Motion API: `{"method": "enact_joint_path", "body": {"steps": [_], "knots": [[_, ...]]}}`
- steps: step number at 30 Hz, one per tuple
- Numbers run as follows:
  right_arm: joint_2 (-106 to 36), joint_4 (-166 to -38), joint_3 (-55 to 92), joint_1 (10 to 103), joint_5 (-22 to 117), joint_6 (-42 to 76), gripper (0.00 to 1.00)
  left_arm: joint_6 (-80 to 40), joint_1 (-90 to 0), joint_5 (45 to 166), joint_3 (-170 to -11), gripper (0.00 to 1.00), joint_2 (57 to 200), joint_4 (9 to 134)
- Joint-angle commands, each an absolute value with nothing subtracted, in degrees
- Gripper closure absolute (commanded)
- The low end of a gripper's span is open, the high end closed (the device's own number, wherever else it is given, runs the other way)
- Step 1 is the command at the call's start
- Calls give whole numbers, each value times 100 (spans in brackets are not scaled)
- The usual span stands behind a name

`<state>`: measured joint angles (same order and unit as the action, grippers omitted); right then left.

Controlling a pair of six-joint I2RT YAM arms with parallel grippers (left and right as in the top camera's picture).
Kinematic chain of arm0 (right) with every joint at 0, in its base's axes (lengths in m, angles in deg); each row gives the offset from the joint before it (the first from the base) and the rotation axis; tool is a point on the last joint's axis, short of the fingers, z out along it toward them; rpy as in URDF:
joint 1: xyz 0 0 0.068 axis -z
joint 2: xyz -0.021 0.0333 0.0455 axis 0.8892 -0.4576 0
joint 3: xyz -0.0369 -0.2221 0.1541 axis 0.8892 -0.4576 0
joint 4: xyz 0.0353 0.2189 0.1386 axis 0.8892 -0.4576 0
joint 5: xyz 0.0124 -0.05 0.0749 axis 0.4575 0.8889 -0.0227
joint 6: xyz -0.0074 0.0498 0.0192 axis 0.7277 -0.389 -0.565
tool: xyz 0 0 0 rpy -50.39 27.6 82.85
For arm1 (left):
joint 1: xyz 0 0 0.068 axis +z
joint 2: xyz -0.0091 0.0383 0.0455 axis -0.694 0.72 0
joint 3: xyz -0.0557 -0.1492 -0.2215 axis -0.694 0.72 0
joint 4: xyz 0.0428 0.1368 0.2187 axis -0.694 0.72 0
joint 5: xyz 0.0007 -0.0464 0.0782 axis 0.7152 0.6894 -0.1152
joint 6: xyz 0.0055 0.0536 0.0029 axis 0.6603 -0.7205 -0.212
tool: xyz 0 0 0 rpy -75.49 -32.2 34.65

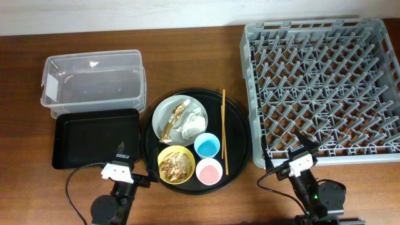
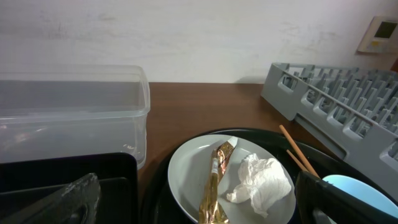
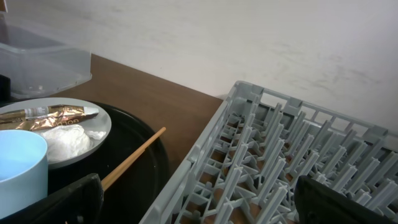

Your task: Sort waste into correct bins and load items into the dishwasher rack

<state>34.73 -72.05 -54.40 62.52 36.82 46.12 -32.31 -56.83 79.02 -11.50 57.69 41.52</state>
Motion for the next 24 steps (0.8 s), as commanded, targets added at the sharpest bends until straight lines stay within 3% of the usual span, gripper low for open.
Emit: {"method": "enact_joint_path", "body": {"steps": [1,24], "knots": [[3525,-7188,-5497,6208,3652,4566,1,-3303,-5690,7941,-1124,0,5771,4163],[3525,-7188,-5497,6208,3641,4564,1,-3301,-5692,7780,-1124,1,5771,4106]]}}
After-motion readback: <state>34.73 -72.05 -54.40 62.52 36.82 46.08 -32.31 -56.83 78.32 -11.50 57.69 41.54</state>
